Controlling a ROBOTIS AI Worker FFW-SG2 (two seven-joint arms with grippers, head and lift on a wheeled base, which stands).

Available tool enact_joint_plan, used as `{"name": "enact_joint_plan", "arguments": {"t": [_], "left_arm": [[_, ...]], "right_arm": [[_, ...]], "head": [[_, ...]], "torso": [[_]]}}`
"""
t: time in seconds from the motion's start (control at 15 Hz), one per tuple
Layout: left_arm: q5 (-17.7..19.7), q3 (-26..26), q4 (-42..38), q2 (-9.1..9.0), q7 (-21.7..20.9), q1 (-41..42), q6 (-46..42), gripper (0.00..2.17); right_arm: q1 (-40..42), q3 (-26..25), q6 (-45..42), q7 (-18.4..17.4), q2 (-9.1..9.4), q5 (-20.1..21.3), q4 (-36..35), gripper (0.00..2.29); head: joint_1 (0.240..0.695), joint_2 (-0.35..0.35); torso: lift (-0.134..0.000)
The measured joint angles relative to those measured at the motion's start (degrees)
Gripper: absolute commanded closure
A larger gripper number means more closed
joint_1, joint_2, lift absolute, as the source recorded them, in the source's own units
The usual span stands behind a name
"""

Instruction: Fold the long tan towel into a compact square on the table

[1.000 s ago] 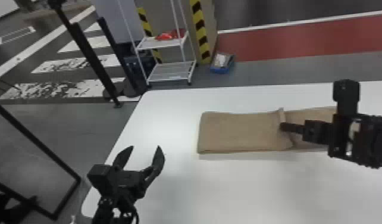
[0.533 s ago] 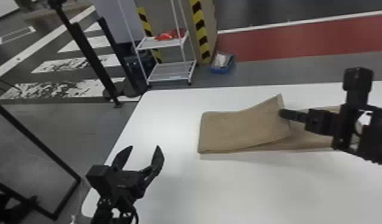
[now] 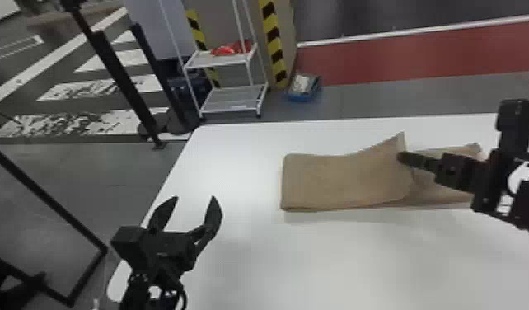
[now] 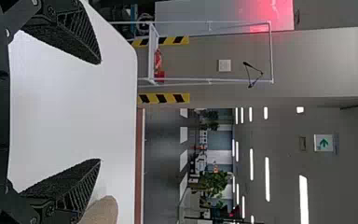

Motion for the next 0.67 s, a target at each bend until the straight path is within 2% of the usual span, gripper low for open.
{"name": "enact_joint_plan", "arguments": {"t": [0.13,0.27,0.4,0.53,0.67], "left_arm": [[0.0,0.0,0.0,0.12,0.0,0.1,-0.2,0.15],[0.0,0.1,0.0,0.37,0.0,0.1,-0.2,0.15],[0.1,0.1,0.1,0.54,0.0,0.2,-0.2,0.15],[0.2,-0.1,0.2,0.61,0.0,0.1,-0.2,0.15],[0.3,-0.2,0.3,0.63,0.0,0.0,-0.2,0.15]], "right_arm": [[0.7,-0.7,-0.4,0.5,0.0,-0.7,-0.8,1.66],[1.8,-2.6,0.5,0.5,-0.01,-2.7,-4.5,1.66],[1.9,-4.9,2.4,0.1,-0.81,-4.2,-6.8,1.66],[1.5,-5.8,3.3,0.0,-1.94,-4.4,-6.4,1.66],[1.0,-5.9,2.6,0.2,-2.7,-3.8,-3.0,1.66]], "head": [[0.695,0.33],[0.695,0.325],[0.695,0.306],[0.695,0.29],[0.695,0.281]], "torso": [[-0.123],[-0.123],[-0.123],[-0.123],[-0.123]]}}
